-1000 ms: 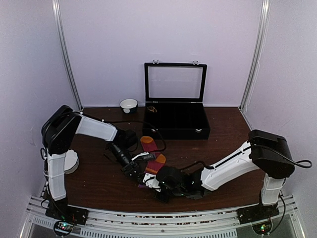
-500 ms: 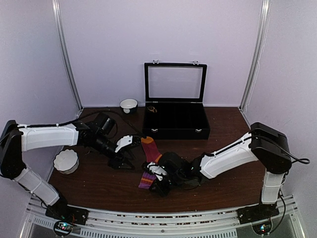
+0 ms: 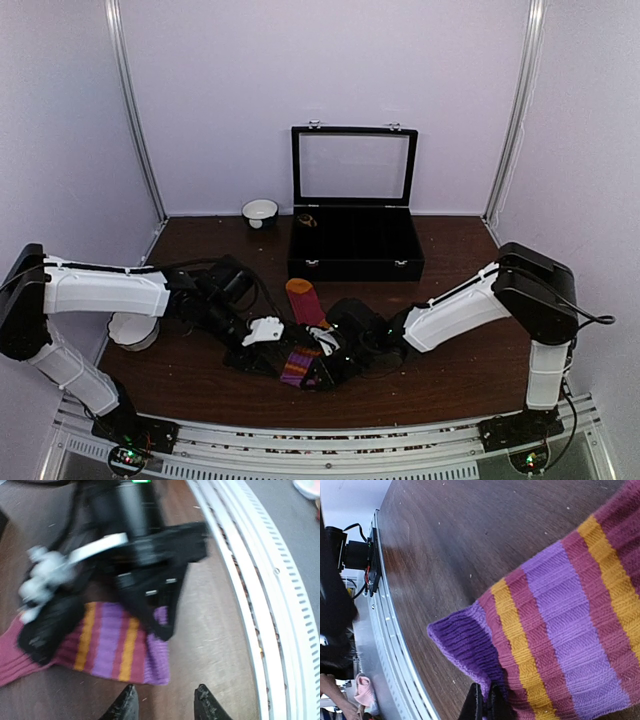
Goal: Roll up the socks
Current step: Roll the sock at the center of the board.
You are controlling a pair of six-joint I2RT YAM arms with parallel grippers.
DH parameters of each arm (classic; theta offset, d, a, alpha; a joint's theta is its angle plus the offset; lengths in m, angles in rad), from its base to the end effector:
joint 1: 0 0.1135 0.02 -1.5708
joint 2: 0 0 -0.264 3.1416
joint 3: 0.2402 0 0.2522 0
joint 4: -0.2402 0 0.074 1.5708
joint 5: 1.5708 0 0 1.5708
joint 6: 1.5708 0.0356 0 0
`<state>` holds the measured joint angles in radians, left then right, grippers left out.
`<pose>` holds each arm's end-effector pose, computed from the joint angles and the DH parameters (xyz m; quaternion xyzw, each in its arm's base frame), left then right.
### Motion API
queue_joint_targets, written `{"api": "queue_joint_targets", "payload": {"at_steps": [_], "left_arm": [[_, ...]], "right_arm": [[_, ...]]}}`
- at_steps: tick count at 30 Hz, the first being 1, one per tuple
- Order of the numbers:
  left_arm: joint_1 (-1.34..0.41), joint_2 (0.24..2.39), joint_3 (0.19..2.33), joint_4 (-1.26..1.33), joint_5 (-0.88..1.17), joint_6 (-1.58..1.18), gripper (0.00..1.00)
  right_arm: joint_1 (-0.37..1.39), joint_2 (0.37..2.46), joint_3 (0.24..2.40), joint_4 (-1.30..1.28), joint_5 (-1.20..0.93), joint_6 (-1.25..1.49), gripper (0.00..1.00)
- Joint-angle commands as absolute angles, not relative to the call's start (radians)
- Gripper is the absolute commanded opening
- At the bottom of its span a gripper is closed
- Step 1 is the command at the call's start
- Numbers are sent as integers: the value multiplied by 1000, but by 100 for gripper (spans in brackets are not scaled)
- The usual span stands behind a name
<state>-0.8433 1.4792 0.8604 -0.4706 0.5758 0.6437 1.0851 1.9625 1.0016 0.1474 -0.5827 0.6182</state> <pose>0.1706 -0.2207 0.1911 0.6801 0.6396 -0.2972 0.2000 0.1608 0.3465 0.1157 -0.3092 0.8413 0.4422 0.0325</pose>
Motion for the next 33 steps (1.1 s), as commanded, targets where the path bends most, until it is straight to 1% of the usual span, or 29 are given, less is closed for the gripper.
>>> {"api": "queue_joint_targets", "payload": {"at_steps": [1, 5, 13, 15, 30, 31, 33], "left_arm": [[-959, 1488, 839, -431, 455, 725, 39], [-1033, 1521, 839, -376, 345, 743, 36], [-1060, 1590, 867, -347, 255, 804, 29], [-1062, 1613, 877, -348, 232, 807, 28], [-1085, 1704, 921, -340, 204, 785, 29], [-1088, 1711, 924, -339, 197, 783, 28], [-1093, 1727, 930, -340, 177, 775, 22]], "right_arm": [[1059, 1993, 967, 120, -638, 698, 0], [1049, 1993, 946, 113, -665, 725, 0], [1035, 2006, 927, 107, -709, 749, 0], [1034, 2004, 926, 105, -716, 749, 0], [1023, 1985, 915, 86, -744, 750, 0], [1021, 1980, 914, 90, -747, 755, 0], [1018, 1972, 909, 98, -751, 763, 0]]}}
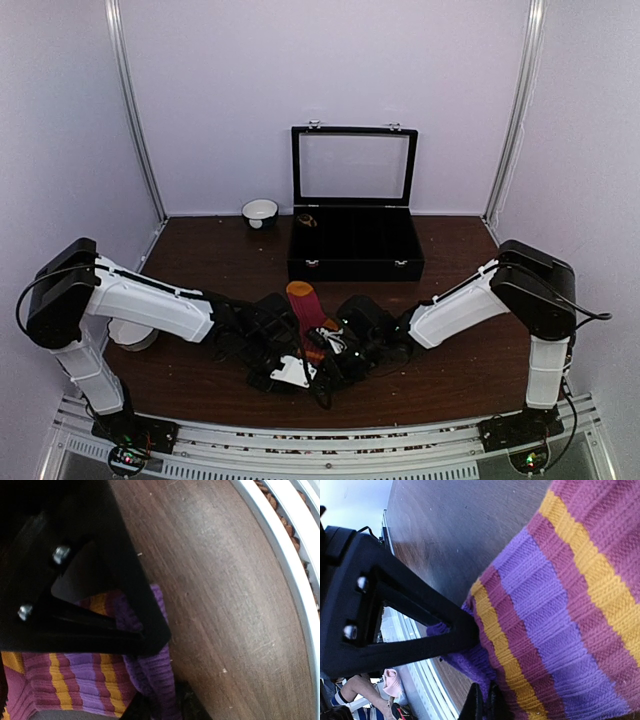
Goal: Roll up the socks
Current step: Roll the sock at the center of the board.
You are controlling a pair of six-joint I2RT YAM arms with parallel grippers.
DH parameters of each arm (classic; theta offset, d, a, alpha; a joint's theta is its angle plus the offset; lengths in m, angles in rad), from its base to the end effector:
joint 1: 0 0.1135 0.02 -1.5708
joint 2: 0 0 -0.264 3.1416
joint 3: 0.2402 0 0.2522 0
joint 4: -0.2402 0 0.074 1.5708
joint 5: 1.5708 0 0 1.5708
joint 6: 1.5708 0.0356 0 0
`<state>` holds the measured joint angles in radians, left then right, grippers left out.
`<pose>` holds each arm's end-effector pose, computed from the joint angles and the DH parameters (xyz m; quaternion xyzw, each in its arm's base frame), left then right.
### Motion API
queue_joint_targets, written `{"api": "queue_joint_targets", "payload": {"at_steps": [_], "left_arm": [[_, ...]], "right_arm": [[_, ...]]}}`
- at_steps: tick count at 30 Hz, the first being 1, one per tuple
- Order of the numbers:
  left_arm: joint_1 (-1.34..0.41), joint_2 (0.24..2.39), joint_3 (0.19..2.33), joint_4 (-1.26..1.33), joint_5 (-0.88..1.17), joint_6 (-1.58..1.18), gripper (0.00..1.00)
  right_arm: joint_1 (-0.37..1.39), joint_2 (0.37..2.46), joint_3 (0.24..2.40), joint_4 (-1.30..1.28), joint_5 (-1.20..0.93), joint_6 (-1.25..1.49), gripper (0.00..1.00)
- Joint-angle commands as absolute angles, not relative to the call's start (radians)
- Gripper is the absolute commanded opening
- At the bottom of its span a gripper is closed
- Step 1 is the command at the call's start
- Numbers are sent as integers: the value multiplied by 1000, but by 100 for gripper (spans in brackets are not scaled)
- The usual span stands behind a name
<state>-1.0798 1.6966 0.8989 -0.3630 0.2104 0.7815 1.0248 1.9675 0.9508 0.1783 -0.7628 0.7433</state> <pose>0.1399 -0.2773 0.1422 0.7936 0.5644 -0.1318 0.1850 0.1704 0.3278 0.1061 0.2535 -0.8393 -0.4774 0.0580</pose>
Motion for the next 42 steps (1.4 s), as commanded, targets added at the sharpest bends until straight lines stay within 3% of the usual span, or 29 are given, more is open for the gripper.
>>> {"api": "queue_joint_targets", "payload": {"at_steps": [1, 7, 10, 16, 27, 29, 30, 31, 32, 36, 38, 42], "left_arm": [[-1093, 1737, 934, -343, 162, 770, 18], [-1092, 1769, 936, -367, 124, 750, 9], [-1083, 1799, 964, -425, 156, 723, 0], [-986, 1907, 1124, -650, 414, 647, 0], [-884, 2028, 1265, -853, 703, 607, 0], [-867, 2064, 1298, -899, 747, 609, 0], [-861, 2082, 1314, -926, 765, 611, 0], [-854, 2100, 1332, -952, 784, 620, 0], [-845, 2114, 1346, -971, 802, 623, 0], [-819, 2156, 1385, -1018, 851, 621, 0], [-811, 2171, 1397, -1031, 861, 621, 0], [-799, 2194, 1416, -1053, 887, 618, 0]], "right_arm": [[1016, 1967, 904, 104, -751, 767, 0], [1009, 1939, 873, 145, -751, 797, 0], [1010, 1908, 853, 153, -733, 783, 5], [1027, 1786, 784, 118, -542, 659, 23], [1147, 1508, 587, 184, -145, 492, 29], [1230, 1459, 607, 102, 67, 420, 38], [1278, 1444, 627, 45, 193, 391, 50], [1316, 1436, 648, -5, 307, 375, 79], [1347, 1429, 662, -41, 397, 362, 98], [1373, 1436, 717, -198, 696, 449, 100], [1360, 1447, 709, -215, 709, 501, 100], [1368, 1408, 620, 17, 582, 398, 100]]}}
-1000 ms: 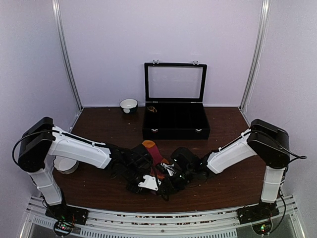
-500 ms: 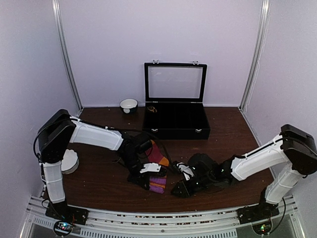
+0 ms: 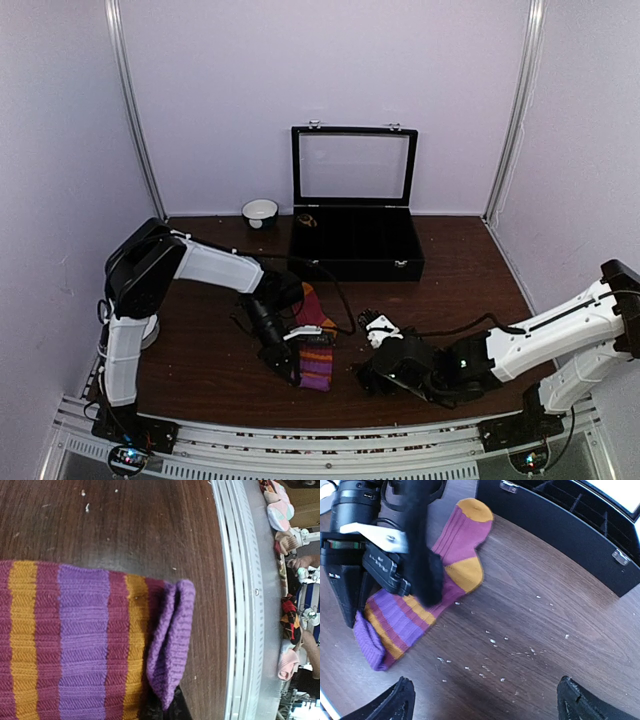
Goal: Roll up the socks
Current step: Roll the sock at the center of the board.
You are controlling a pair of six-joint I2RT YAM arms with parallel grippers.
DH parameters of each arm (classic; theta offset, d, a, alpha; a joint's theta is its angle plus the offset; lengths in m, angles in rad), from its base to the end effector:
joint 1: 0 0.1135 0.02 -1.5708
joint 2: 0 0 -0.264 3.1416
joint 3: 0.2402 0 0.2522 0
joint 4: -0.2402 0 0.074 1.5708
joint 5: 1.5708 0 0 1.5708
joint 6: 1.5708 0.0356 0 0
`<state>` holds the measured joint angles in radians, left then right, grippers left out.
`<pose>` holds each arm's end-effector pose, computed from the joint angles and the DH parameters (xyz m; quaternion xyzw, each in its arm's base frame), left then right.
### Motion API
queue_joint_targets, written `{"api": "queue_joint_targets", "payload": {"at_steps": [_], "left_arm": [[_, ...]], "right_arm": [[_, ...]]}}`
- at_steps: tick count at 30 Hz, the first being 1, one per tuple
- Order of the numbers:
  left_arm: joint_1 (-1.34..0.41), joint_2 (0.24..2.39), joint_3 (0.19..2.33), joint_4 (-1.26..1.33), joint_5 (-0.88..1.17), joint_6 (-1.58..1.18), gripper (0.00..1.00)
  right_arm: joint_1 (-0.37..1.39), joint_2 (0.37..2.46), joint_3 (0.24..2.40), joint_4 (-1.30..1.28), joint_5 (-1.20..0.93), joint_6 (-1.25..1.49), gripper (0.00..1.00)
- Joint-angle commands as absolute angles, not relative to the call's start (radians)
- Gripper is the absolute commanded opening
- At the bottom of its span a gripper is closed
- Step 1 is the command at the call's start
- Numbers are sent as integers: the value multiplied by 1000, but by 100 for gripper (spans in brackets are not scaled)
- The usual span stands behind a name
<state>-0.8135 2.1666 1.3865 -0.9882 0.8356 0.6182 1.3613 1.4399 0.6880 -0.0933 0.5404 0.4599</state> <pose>0.2317 -0.2836 0.1064 -0.5667 -0.7125 0.3931 0.1290 0.0751 0.2650 0.1736 -0.3072 0.8523 0.1171 0.4069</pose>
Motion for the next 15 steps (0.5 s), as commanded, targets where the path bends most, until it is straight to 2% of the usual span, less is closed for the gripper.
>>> {"api": "queue_joint_targets", "payload": {"at_steps": [1, 3, 5, 8, 12, 15], "left_arm": [[-794, 2202, 1423, -1062, 897, 620, 0], [-787, 2227, 1448, -1092, 911, 625, 0], [-782, 2250, 1468, -1119, 916, 633, 0], [-775, 2264, 1476, -1126, 923, 631, 0], [-768, 2286, 1493, -1134, 930, 621, 0], [-767, 2305, 1509, -1148, 925, 624, 0]], "right_arm": [[1382, 1404, 594, 97, 555, 325, 100], [1449, 1409, 543, 250, 519, 130, 100], [1495, 1439, 522, 365, 495, 11, 95], [1496, 1511, 583, 367, 369, -90, 84], [1487, 1643, 711, 335, 243, -205, 65], [1457, 1722, 777, 332, 172, -239, 58]]}}
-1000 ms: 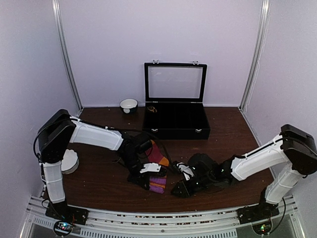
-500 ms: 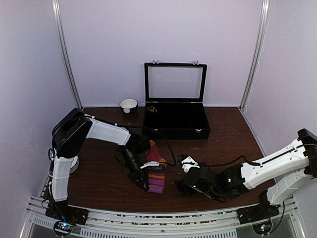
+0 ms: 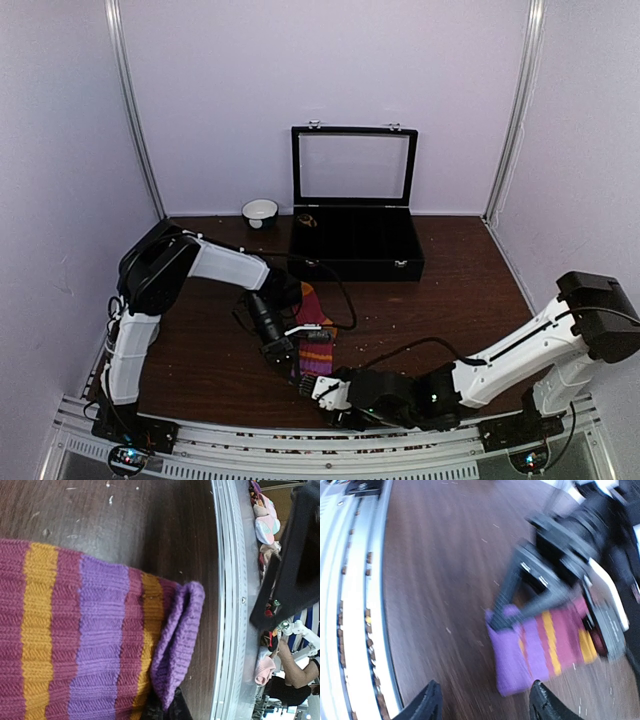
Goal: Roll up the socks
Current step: Roll the sock at the center of the board.
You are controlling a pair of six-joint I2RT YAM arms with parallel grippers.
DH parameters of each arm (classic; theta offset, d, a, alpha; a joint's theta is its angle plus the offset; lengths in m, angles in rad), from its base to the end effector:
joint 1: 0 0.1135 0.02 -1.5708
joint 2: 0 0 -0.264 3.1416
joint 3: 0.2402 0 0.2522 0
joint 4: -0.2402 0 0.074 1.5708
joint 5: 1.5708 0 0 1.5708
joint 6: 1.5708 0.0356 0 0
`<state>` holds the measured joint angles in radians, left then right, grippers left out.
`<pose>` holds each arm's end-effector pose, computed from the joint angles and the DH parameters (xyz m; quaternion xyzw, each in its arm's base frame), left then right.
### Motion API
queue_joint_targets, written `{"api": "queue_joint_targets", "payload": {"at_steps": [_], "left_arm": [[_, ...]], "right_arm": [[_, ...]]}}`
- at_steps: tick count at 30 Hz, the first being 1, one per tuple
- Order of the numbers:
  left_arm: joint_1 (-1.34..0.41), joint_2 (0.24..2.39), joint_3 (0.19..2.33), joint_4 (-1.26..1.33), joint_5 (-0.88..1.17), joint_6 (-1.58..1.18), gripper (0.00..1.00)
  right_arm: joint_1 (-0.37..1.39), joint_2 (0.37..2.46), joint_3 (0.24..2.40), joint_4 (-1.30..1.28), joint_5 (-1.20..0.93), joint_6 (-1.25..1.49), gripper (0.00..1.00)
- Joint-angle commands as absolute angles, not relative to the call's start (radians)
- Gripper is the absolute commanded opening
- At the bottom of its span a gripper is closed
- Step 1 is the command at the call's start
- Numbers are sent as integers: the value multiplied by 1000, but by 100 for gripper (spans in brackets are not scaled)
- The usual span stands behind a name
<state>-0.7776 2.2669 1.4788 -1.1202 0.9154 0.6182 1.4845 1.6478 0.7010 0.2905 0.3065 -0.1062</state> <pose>0.2459 -0.2817 0.0944 -0.5114 -0.7253 0.4222 0.1849 0.0381 0.3155 0.1471 -0.5861 0.6689 0.1717 0.4238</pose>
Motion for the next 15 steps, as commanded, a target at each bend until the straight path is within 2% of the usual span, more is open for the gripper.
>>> {"api": "queue_joint_targets", "payload": {"at_steps": [1, 15], "left_arm": [[-766, 2305, 1509, -1149, 924, 628, 0], [-755, 2312, 1513, -1173, 925, 656, 0]], "right_arm": [[1445, 1738, 791, 333, 157, -248, 56], [1327, 1848, 864, 271, 20, -296, 40]]}}
